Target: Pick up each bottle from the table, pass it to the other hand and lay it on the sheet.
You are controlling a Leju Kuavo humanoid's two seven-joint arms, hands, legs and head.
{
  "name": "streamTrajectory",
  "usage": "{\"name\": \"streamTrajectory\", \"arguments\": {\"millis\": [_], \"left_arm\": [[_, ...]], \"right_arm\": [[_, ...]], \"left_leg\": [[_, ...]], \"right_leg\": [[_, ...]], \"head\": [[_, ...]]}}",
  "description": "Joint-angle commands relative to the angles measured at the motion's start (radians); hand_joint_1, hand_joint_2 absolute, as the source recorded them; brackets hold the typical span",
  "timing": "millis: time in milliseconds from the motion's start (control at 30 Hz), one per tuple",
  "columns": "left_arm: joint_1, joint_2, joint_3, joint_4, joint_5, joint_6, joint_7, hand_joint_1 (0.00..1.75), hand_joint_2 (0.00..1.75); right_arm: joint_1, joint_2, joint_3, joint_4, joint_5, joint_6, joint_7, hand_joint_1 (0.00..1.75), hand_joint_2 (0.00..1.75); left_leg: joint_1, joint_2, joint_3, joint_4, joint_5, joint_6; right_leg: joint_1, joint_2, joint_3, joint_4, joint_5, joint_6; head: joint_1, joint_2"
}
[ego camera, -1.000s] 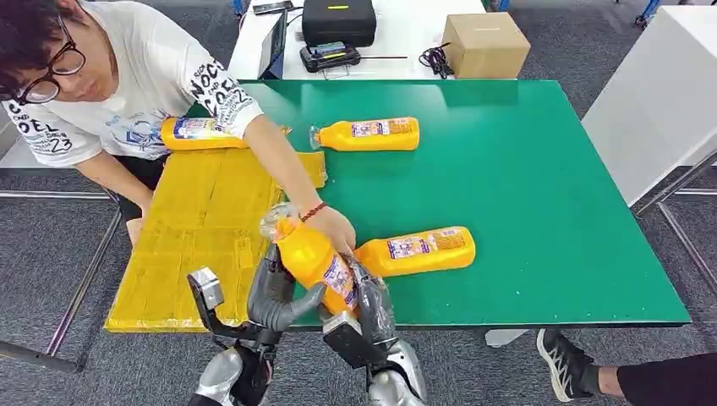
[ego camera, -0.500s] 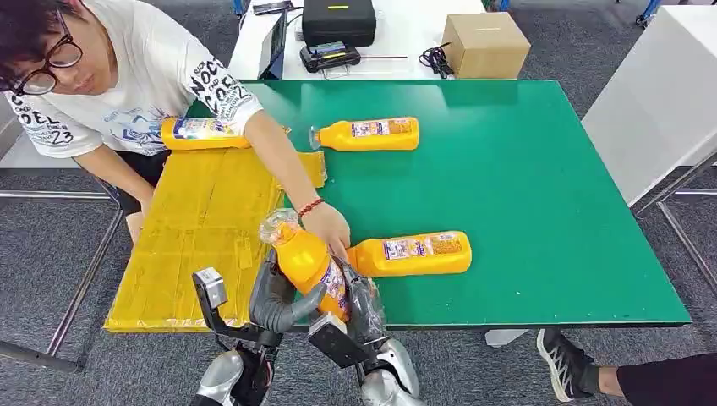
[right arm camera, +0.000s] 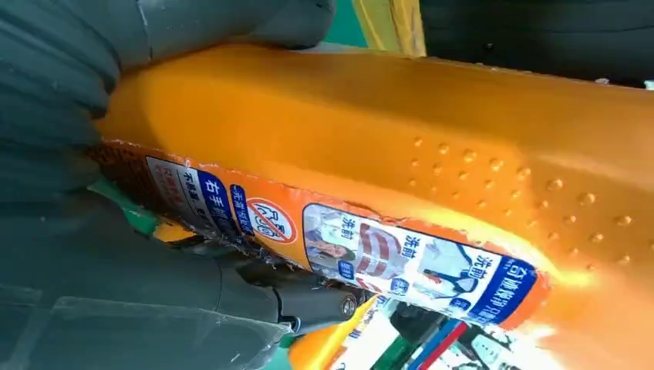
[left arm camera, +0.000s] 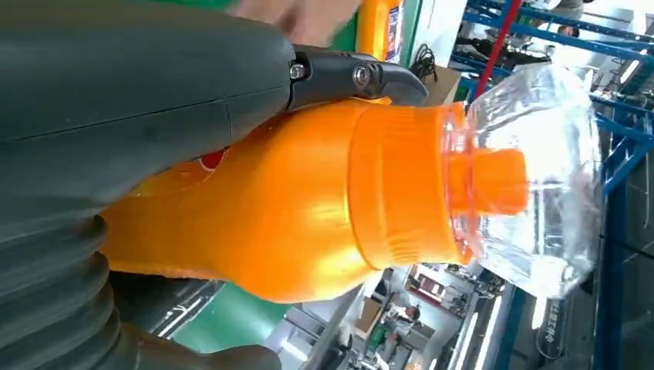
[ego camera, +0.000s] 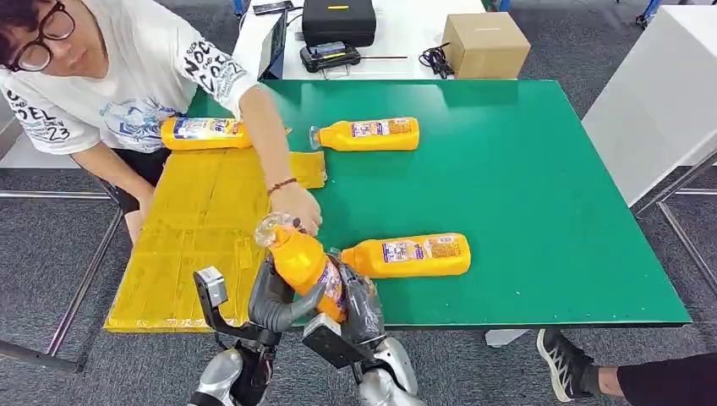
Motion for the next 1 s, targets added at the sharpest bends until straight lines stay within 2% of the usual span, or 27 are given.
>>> {"name": "streamTrajectory", "arguments": {"millis": [33,600,633,667,700,1000], "left_arm": [[-0.045,0.025,-0.026,0.083,-0.005,-0.005,0.012,0.0,1.75],[-0.063,0.024,-0.017,0.108,0.014,-0.021,0.015,0.0,1.75],[-0.064,0.024,-0.018,0.105,0.013,-0.024,0.009,0.24,1.75],[-0.062,0.021,-0.014,0.101,0.017,-0.025,0.001,1.19,1.75],[-0.061,0.022,-0.017,0.095,0.018,-0.035,-0.008,1.75,1.75],[-0.056,0.019,-0.001,0.084,0.086,-0.094,-0.007,1.75,1.75]], "right_arm": [[-0.045,0.016,0.056,0.064,0.008,-0.003,-0.002,1.75,1.75],[-0.052,0.022,0.117,0.098,0.056,0.005,0.007,1.75,1.75],[-0.052,0.023,0.12,0.102,0.056,0.006,0.006,1.75,1.75],[-0.055,0.025,0.128,0.118,0.059,0.003,0.006,1.75,1.75],[-0.055,0.026,0.13,0.123,0.056,0.008,0.005,1.75,1.75],[-0.065,0.029,0.139,0.146,0.054,0.005,0.009,1.75,1.75]], "left_leg": [[0.001,0.001,0.002,0.0,-0.001,-0.001],[0.001,0.002,0.003,0.0,-0.001,-0.002],[0.002,0.002,0.004,0.0,-0.002,-0.002],[0.001,0.002,0.003,0.0,-0.001,-0.002],[0.002,0.002,0.005,0.0,-0.002,-0.003],[0.002,0.001,0.004,0.0,-0.002,-0.002]], "right_leg": [[0.001,0.001,0.002,-0.001,0.0,-0.001],[0.001,0.001,0.003,-0.001,-0.001,-0.002],[0.002,0.001,0.004,-0.001,-0.001,-0.003],[0.001,0.001,0.003,0.0,-0.001,-0.002],[0.003,0.001,0.005,-0.001,-0.002,-0.003],[0.002,0.001,0.004,-0.001,-0.001,-0.003]], "head": [[0.0,0.0],[0.0,0.0],[0.0,0.0],[0.0,0.0],[0.0,0.0],[0.0,0.0]]}}
